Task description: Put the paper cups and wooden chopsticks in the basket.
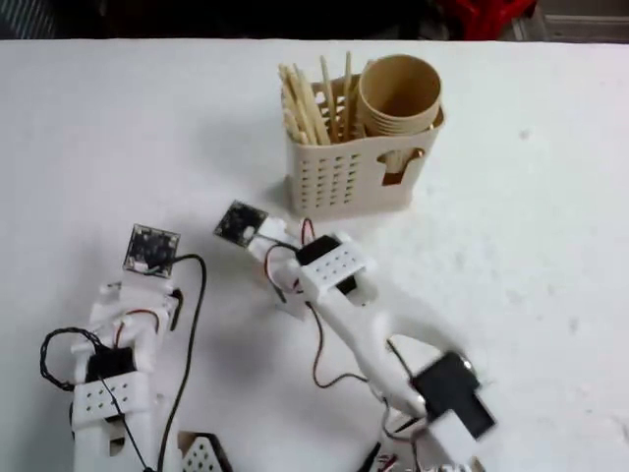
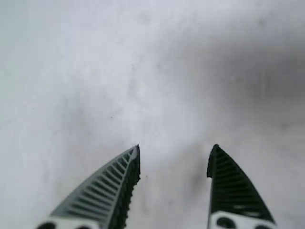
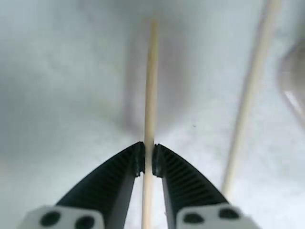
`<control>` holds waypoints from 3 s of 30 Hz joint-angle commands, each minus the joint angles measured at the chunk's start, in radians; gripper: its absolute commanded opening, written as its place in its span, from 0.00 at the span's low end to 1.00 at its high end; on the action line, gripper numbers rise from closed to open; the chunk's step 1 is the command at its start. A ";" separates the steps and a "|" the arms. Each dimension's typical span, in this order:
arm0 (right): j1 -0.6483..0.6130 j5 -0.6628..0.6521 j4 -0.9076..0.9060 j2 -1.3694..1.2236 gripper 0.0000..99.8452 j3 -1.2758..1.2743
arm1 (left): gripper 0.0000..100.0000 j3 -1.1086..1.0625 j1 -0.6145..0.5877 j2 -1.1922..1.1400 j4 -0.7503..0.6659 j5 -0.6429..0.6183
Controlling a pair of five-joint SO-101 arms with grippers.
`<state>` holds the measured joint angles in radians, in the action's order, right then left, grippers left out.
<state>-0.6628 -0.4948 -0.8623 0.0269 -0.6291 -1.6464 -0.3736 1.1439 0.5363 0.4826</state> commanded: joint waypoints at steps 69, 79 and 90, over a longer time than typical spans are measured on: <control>0.113 -0.052 -0.242 0.275 0.17 0.133 | 0.23 0.005 -0.007 0.012 -0.021 -0.005; 0.154 -0.052 -0.004 -0.122 0.17 0.155 | 0.23 0.005 -0.007 0.012 -0.021 -0.005; 0.193 -0.052 -0.005 -0.268 0.15 0.218 | 0.23 0.005 -0.007 0.012 -0.021 -0.005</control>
<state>-0.4803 -0.5332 -0.8761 -0.2202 -0.4373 -1.6464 -0.3736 1.1439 0.5363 0.4826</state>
